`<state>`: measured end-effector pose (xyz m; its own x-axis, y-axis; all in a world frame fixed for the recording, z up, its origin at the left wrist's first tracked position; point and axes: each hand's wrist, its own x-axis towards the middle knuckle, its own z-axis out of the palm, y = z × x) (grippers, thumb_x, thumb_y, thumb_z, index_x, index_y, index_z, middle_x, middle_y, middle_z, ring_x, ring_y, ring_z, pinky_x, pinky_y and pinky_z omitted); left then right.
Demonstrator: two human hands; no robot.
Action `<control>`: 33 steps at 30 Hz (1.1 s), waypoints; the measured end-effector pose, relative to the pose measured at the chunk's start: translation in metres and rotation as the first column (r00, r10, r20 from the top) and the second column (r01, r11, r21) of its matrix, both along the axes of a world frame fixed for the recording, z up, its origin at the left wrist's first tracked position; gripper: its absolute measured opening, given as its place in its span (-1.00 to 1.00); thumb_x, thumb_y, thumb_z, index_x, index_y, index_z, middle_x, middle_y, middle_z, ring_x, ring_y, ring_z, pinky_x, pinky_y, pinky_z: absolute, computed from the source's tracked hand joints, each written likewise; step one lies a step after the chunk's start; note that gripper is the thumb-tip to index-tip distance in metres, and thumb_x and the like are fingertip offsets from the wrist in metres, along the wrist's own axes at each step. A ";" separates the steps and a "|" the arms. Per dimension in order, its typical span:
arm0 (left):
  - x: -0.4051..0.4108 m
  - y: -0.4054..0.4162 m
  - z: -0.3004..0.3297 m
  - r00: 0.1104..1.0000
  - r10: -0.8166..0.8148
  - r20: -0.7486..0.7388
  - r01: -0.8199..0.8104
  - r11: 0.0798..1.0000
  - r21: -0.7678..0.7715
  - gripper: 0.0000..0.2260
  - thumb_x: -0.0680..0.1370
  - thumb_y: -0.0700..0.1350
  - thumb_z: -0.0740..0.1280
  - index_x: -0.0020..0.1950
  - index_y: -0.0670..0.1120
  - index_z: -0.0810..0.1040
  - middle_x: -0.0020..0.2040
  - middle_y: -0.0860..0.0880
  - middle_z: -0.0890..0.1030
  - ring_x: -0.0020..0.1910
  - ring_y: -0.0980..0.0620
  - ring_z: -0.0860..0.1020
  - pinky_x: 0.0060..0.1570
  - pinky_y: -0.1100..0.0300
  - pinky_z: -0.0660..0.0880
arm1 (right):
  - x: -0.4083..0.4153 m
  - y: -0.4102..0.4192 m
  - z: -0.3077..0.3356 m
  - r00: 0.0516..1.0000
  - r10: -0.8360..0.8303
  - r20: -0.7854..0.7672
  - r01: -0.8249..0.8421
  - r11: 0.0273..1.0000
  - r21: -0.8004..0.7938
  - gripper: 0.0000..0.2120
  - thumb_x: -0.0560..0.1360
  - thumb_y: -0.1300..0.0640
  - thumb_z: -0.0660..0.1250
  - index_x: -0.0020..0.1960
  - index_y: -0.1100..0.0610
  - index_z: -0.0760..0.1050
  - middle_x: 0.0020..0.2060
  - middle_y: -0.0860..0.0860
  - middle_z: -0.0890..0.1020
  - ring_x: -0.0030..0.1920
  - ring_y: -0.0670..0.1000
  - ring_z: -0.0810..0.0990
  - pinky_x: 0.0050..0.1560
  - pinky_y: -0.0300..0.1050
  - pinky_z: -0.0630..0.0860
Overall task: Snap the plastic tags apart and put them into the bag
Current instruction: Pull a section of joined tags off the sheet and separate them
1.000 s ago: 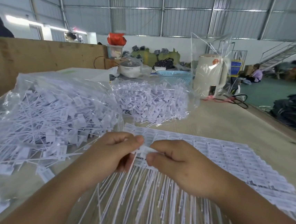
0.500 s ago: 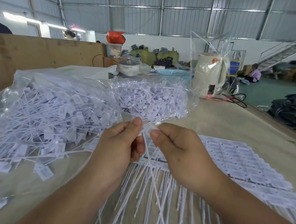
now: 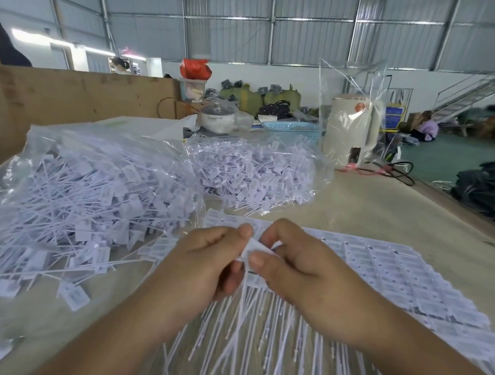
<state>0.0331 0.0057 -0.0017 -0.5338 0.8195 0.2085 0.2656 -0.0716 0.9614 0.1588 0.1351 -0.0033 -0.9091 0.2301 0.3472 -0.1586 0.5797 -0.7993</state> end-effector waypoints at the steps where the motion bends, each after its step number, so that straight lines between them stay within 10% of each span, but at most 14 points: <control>1: 0.000 0.000 -0.001 1.000 -0.001 -0.012 0.001 1.000 -0.002 -0.57 0.35 0.36 0.24 -0.47 0.04 0.51 -0.55 0.03 0.46 -0.56 0.13 0.38 -0.52 0.36 0.33 | 0.000 0.001 -0.001 1.000 -0.006 0.004 0.006 1.000 0.008 -0.83 0.57 -0.09 0.26 -0.11 -0.03 0.37 -0.51 -0.15 0.38 -0.49 -0.11 0.26 -0.44 -0.13 0.22; 8: -0.004 0.002 -0.008 0.989 -0.077 -0.128 0.066 0.994 -0.085 -0.52 0.37 0.41 0.24 -0.45 0.02 0.51 -0.55 0.02 0.48 -0.55 0.15 0.41 -0.47 0.38 0.36 | -0.005 0.000 -0.005 0.997 0.034 0.074 -0.038 0.998 0.052 -0.84 0.57 0.01 0.32 -0.13 0.04 0.43 -0.28 -0.02 0.64 -0.30 -0.05 0.57 -0.22 0.02 0.49; 10: -0.006 0.003 -0.009 0.988 -0.097 -0.124 0.087 0.993 -0.080 -0.59 0.41 0.33 0.30 -0.45 0.06 0.52 -0.55 0.02 0.47 -0.55 0.15 0.40 -0.47 0.37 0.34 | -0.006 -0.002 -0.004 0.995 0.079 0.065 -0.083 0.995 0.051 -0.90 0.60 0.04 0.29 -0.07 0.04 0.48 -0.16 -0.01 0.70 -0.27 -0.16 0.60 -0.21 -0.22 0.48; 14: -0.007 0.004 -0.006 0.995 -0.032 -0.093 0.028 0.999 -0.045 -0.59 0.40 0.31 0.28 -0.48 0.03 0.50 -0.56 0.02 0.47 -0.56 0.14 0.39 -0.50 0.37 0.33 | -0.001 0.004 0.002 0.987 -0.022 0.161 0.010 0.997 0.078 -0.64 0.51 -0.21 0.28 -0.20 0.08 0.53 -0.32 0.09 0.62 -0.35 0.11 0.54 -0.26 0.11 0.51; 25: -0.010 0.004 -0.009 0.983 0.095 -0.158 -0.104 0.993 -0.051 -0.59 0.36 0.35 0.24 -0.43 0.03 0.51 -0.53 0.01 0.50 -0.49 0.08 0.43 -0.38 0.23 0.40 | -0.001 0.006 -0.002 0.987 -0.091 0.130 0.090 0.996 0.010 -0.58 0.59 -0.04 0.26 -0.34 0.18 0.32 -0.47 -0.11 0.32 -0.41 -0.07 0.31 -0.33 -0.14 0.28; 33: 0.006 0.018 -0.010 0.948 0.100 0.301 -0.155 0.974 0.164 -0.70 0.39 0.11 0.35 -0.48 0.01 0.54 -0.53 0.01 0.48 -0.56 0.11 0.40 -0.55 0.32 0.34 | -0.009 -0.010 0.002 0.948 -0.295 -0.117 0.300 0.954 0.026 -0.55 0.60 0.01 0.24 -0.42 0.08 0.20 -0.54 -0.11 0.28 -0.47 -0.12 0.24 -0.38 -0.15 0.23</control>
